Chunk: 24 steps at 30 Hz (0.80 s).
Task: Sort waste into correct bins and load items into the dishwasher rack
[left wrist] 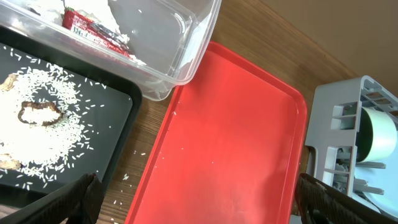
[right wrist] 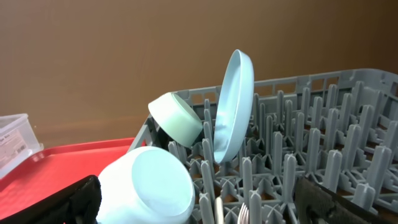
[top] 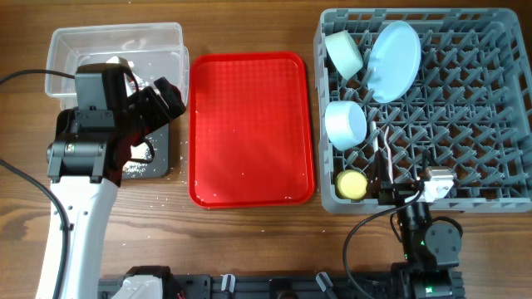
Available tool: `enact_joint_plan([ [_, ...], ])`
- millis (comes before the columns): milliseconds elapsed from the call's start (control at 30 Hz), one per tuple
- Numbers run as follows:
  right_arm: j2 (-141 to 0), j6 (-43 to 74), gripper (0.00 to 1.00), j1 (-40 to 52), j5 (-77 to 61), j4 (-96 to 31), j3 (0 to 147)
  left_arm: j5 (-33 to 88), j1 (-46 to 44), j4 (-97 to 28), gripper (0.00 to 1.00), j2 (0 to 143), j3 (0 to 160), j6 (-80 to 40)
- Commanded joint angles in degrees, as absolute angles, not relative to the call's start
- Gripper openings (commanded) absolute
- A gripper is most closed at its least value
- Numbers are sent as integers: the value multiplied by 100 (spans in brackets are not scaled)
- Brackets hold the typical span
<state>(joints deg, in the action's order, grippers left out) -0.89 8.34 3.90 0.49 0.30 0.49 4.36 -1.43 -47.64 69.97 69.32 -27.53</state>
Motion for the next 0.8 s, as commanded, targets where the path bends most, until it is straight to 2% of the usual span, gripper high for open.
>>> enact_joint_plan([
  [0,-27,915,100,368,-141,34,30,401,-110,-4764,100,7019,6912,-2746],
  [767,-43,915,100,368,-141,34,30,209,-117,-4692,100,6829,6788,-2727],
])
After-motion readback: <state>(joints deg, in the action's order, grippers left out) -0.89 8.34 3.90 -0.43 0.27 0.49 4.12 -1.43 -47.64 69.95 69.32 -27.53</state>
